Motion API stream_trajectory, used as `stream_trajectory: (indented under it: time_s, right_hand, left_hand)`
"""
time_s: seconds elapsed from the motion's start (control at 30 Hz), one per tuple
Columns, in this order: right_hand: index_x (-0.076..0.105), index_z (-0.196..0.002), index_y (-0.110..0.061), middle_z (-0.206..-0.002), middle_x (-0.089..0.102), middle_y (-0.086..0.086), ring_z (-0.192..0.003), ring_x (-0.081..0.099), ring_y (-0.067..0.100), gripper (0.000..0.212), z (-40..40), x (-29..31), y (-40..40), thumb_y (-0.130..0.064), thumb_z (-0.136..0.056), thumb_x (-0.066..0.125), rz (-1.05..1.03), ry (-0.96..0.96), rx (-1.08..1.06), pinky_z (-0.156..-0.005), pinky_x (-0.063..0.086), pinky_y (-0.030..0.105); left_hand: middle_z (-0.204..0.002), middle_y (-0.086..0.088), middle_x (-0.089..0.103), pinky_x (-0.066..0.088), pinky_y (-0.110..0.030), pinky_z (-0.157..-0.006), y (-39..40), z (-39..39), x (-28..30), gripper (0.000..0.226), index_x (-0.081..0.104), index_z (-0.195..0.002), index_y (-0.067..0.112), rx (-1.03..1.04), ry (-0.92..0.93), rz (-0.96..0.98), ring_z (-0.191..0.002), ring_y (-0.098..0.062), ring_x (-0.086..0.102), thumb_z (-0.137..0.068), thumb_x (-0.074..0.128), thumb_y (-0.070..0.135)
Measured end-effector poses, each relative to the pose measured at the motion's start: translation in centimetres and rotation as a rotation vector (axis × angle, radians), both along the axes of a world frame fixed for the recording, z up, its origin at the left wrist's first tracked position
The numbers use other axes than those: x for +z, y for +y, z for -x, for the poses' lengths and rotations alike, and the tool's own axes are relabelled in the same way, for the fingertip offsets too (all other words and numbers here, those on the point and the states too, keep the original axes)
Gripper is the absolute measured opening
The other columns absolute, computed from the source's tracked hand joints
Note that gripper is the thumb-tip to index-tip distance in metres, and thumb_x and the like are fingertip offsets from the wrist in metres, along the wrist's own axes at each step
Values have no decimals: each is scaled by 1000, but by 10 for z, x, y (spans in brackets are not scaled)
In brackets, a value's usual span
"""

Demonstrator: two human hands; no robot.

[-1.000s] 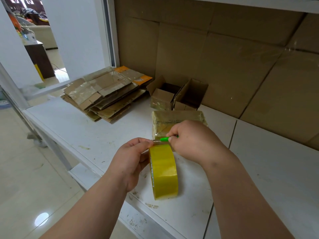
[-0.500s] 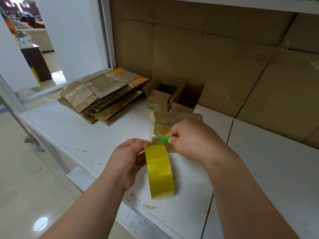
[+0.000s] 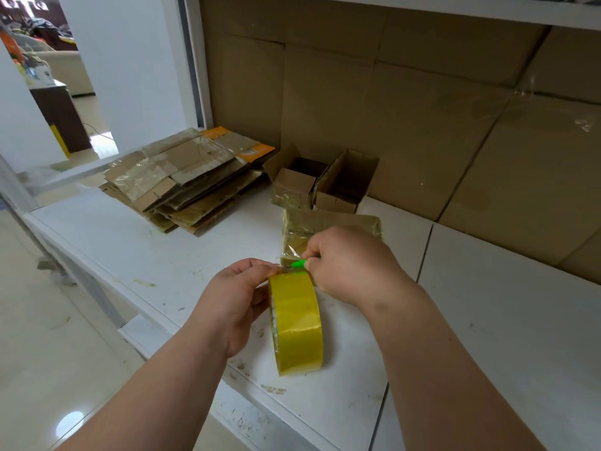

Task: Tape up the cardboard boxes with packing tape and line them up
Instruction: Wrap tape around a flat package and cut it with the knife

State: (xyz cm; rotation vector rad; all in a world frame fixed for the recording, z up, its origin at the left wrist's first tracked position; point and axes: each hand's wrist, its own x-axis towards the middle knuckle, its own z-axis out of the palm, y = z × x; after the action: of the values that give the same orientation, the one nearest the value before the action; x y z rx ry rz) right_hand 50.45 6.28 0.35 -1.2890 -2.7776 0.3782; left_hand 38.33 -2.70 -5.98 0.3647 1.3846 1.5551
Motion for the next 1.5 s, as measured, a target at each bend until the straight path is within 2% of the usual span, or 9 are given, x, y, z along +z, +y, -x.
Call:
stream_trajectory:
  time_s: [0.17,0.33,0.47,0.53,0.67,0.83,0.97,1.03,1.5]
  right_hand:
    - [71,-97,-31,-86,65,-9,-80,60,13,13,-13,0,4,-29,-93,59,51,35,-16,-71,51,29]
    - [64,-87,-36,-95,66,-11,-82,60,13,9,-21,1,6,-31,-93,59,69,8,-23,-71,51,29]
    - [68,-97,-33,-102,65,-10,-87,60,14,12,-24,3,5,-29,-93,58,62,30,-41,-76,52,31]
    - [67,-99,-31,-100,64,-9,-87,60,16,15,-27,2,7,-24,-92,56,14,-5,-52,-72,50,29]
    - [64,-90,-26,-87,64,-7,-77,60,16,14,-39,-6,14,-22,-90,51,-66,-52,-75,-62,48,29]
    - [55,-78,-37,-82,58,-14,-68,51,4,19,-45,-16,18,-31,-96,55,77,92,-68,-54,31,22]
    - [59,-81,-41,-90,60,-22,-72,54,-1,19,-49,-14,20,-30,-96,59,194,265,-77,-55,32,13]
    - [64,-86,-42,-90,63,-22,-73,55,-2,15,-46,-13,18,-31,-96,60,231,364,-79,-54,33,11]
    - [68,-108,-31,-108,58,-9,-96,56,15,18,-14,-24,11,-35,-97,54,55,192,12,-83,50,33]
  left_hand:
    - [-78,-11,71,50,-32,-68,3,3,2,9,67,-93,2,-14,9,23,-68,-19,65,-92,59,6]
    - [-76,-9,72,49,-31,-63,6,-1,3,10,66,-84,4,-28,10,24,-60,-16,65,-91,59,5]
    - [-76,-11,72,49,-32,-64,6,-2,5,10,65,-83,3,-34,6,28,-59,-16,65,-91,60,5]
    - [-82,-20,72,53,-36,-71,4,0,7,10,66,-90,-2,-38,11,28,-69,-21,66,-88,63,7]
    - [-109,-30,67,50,-48,-91,1,3,7,44,64,-107,-13,-31,-45,27,-89,-33,60,-72,73,12]
    - [-88,-17,74,51,-35,-74,5,1,3,16,69,-97,-5,-55,-31,13,-69,-20,68,-87,63,6]
    - [-84,-17,73,51,-36,-74,4,0,5,37,67,-100,-7,-73,-45,-2,-69,-22,67,-69,71,14]
    - [-84,-17,73,51,-36,-73,5,0,5,34,66,-104,-8,-75,-42,5,-69,-22,67,-76,70,11]
    - [-77,-17,70,49,-35,-65,7,1,5,8,66,-86,0,-59,-39,24,-61,-21,63,-89,61,4]
